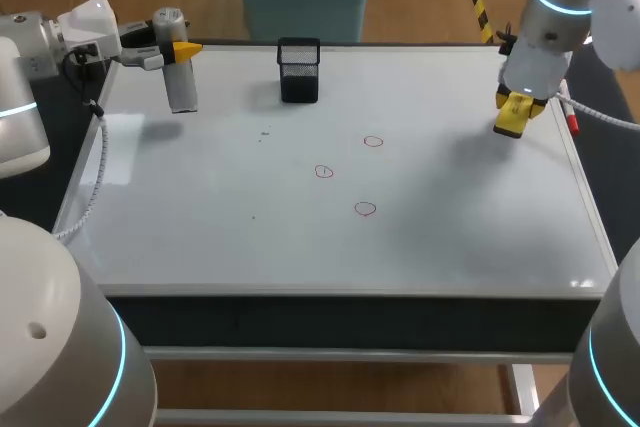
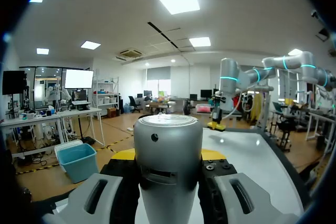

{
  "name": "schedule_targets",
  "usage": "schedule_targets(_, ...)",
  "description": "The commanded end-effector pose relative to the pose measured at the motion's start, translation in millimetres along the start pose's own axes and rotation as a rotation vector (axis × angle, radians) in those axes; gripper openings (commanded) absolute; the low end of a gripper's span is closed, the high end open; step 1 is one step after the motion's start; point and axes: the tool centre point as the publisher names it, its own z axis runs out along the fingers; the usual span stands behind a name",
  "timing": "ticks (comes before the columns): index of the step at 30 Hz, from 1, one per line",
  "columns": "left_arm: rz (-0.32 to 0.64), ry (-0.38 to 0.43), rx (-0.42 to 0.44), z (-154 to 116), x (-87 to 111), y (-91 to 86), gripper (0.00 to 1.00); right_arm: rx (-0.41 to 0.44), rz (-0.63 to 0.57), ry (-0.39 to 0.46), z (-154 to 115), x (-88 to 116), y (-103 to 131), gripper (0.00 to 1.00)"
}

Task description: Pick up the inspection probe, press it on each red-marked spot on the whiteboard one by one, put down the probe, pick up the eraser, and wipe off all the red marks.

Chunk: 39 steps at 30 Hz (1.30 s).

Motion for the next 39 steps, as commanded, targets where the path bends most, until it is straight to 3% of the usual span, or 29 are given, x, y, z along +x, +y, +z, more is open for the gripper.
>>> schedule_targets(1,0.002,-0.003,0.001,0.4,0.5,-0.4,0.00,0.004,0.009,0.023,-5.8,-4.0,0.4,0.00)
schedule_targets(22,0.002,-0.003,0.001,0.4,0.5,-0.4,0.00,0.004,0.009,0.023,-5.8,-4.0,0.4,0.00)
schedule_targets(26,0.052,0.030,0.002,14.4,29.3,-15.4,0.00,0.004,0.009,0.023,-5.8,-4.0,0.4,0.00)
schedule_targets(30,0.069,0.050,-0.007,27.9,55.6,-18.1,0.00,0.004,0.009,0.023,-5.8,-4.0,0.4,0.00)
schedule_targets(39,0.077,0.197,0.036,75.4,124.5,-20.0,0.00,0.004,0.009,0.023,-5.8,-4.0,0.4,0.00)
